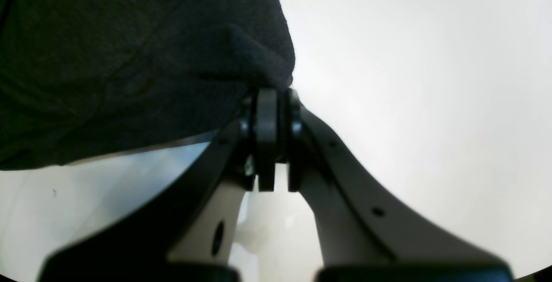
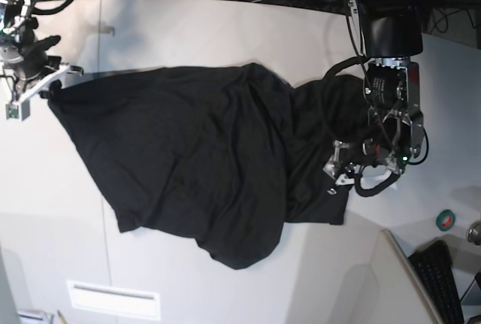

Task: Layout the t-shirt on the table in an organized manner, then fold the t-shirt properly
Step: 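Grasp the shirt edge near the left gripper again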

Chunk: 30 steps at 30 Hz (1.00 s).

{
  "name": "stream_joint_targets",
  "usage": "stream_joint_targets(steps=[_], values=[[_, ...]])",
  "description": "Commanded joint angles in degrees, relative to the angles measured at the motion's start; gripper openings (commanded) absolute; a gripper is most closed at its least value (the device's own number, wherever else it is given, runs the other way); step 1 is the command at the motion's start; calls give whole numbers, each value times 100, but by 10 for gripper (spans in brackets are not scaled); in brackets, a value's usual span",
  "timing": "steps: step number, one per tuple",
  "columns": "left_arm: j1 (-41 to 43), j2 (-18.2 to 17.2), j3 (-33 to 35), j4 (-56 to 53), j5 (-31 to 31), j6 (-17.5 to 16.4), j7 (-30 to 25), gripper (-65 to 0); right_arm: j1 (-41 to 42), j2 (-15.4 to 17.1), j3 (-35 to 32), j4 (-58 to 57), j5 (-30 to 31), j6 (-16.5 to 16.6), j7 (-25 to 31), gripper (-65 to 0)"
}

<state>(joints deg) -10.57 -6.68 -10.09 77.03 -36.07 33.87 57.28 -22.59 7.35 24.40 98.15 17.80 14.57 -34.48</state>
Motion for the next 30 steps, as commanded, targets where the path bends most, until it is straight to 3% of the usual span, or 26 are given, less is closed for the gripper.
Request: stream_joint_targets(steps=[1,8,11,16,21,30], values=[[-152,-40,116,-7,-45,20,-97,-250,22,60,43,97,35,7,120,-650],[-477,-427,978,-1097,-45,46,-659,-250,22,60,43,97,35,7,120,-650],[-504,-436,996,-1211,-45,55,-739,-262,22,60,43,97,35,7,120,-650],[-609,-515,1057,-1229,104,55,-756,-352,22,60,43,88,35,7,120,-650],[-706,-515,1057,-1246,640,46,-739,-351,66,60,43,18,35,7,120,-650],[-1207,-392,1083,-2152,640,2,-730,-351,153,60,43,-298,44,7,129,-650]])
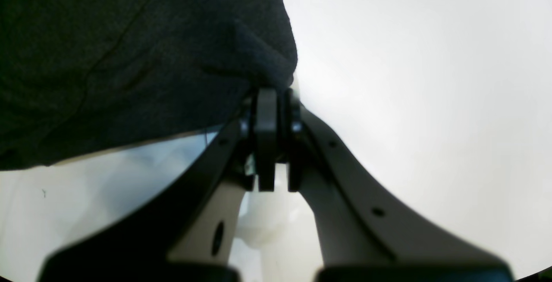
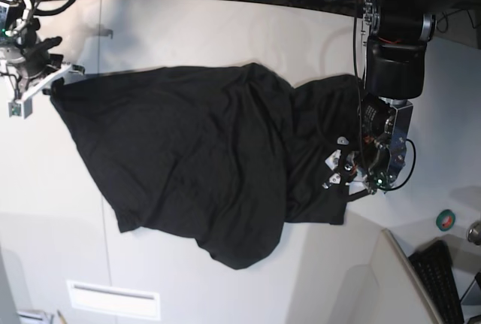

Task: Layout the t-shirt on the table in an organized manner, then fold the t-shirt properly
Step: 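Grasp the shirt edge near the left gripper again, then pull the grasped edge away from the shirt body with the left gripper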

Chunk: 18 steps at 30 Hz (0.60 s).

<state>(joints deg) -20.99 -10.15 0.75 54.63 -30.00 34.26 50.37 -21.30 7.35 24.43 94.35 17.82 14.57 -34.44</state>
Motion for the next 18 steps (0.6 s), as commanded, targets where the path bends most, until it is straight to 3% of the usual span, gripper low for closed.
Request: stream_joint_targets(steps=[1,5,10,15,18], values=[[-164,-18,87,97,33,-99,-39,-352,24,60,41,82,42,7,125,-650],[-243,-9,562,45,33,-248,-66,-362,60,60,41,82,42,7,125,-650],[-323,0,562,-272,-2,-239,-74,-377,68,60,41,82,42,7,125,-650],[-323,0,562,-237,-2,-239,-57,-594,60,60,41,82,42,7,125,-650],[-252,0,562,53,-2,-222,-39,-650,60,60,41,82,42,7,125,-650]])
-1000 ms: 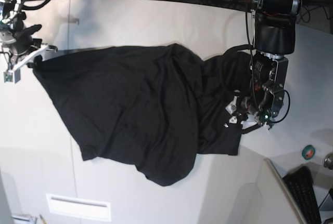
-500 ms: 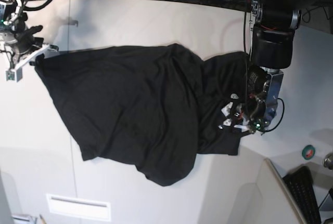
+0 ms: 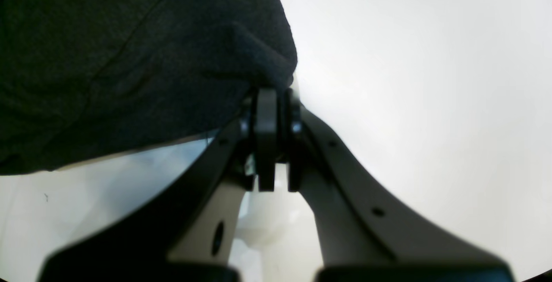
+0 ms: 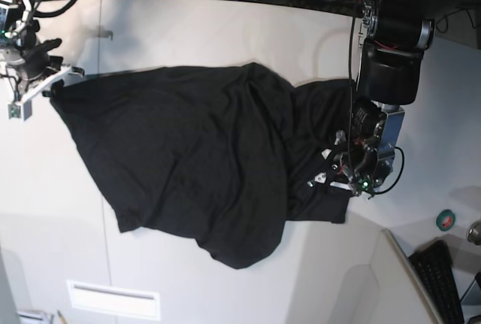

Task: Layout the t-shirt on the table in an organized manner, then fold the t-shirt properly
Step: 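Pull the grasped edge away from the shirt body with the left gripper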

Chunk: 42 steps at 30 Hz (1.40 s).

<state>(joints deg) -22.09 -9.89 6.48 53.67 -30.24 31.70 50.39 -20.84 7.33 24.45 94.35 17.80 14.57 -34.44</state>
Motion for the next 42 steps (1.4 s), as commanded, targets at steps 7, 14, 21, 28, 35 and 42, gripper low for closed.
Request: stream_joint_targets(steps=[7,14,21,28,35,42], values=[[736,-70,-19,1846,39,456,565,-650,5,62,21,91,44,7,125,-650],[1993,-167,-459,3903,57,465,1154,-650,5,62,21,126,44,7,125,-650],[3294,-202,-1048,5741,66,465,2121,-650,14,54,12,126,44,7,125,-650],[4015,-519,-1013,5776,22,438,2130,-650,23,54,4,126,44,7,125,-650],[4279,-985,-55,5767,13,430,2121,-485,23,54,4,126,44,7,125,-650],[4288,-1354,411,5802,13,430,2086,-194,23,54,4,126,35,7,125,-650]])
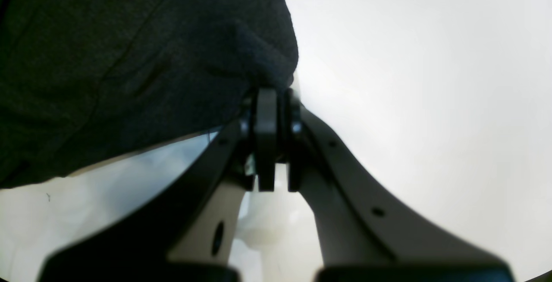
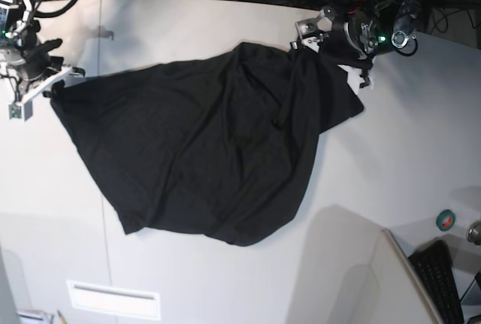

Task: Layout the t-shirt on the table in an organized manner, then fold the t-shirt properly
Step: 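Pull the grasped edge away from the shirt body with the left gripper, then lower the left gripper and grasp the shirt edge beside it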

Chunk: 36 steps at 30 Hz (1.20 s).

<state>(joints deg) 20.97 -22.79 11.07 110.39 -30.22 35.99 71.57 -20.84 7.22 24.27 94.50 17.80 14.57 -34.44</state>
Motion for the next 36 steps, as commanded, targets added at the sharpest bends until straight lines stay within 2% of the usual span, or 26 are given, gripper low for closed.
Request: stream_joint_targets(steps=[1,4,5,7,9,12,17,21,25,29,36], values=[[-18,-91,-162,148,11,1,-111,-194,23,64,21,111,35,7,125,-650],[-88,-64,-751,148,11,-25,-524,-196,23,64,21,111,35,7,125,-650],[-124,-55,-900,148,11,-139,-550,-197,23,64,21,111,35,7,125,-650],[-405,-47,-1085,122,2,-623,-550,-244,23,64,21,111,35,7,125,-650],[-669,-12,-1147,-160,11,-1106,-550,-364,23,64,21,111,35,7,125,-650],[-1328,199,-1076,-1215,63,-1572,-568,-650,23,64,21,111,35,7,125,-650],[-2260,261,-259,-2841,63,-1599,-603,-650,23,64,21,111,35,-2,125,-650],[-2708,243,480,-3606,63,-1599,-1131,-650,75,64,21,111,35,-2,125,-650],[-3341,279,1069,-4969,63,-1599,-1544,-650,234,64,21,49,35,-2,116,-650],[-3833,279,1253,-5944,63,-1590,-2186,-650,392,73,30,-100,35,-2,116,-650],[-4871,323,1280,-6929,63,-1599,-2757,-650,541,82,21,-215,35,-2,116,-650]])
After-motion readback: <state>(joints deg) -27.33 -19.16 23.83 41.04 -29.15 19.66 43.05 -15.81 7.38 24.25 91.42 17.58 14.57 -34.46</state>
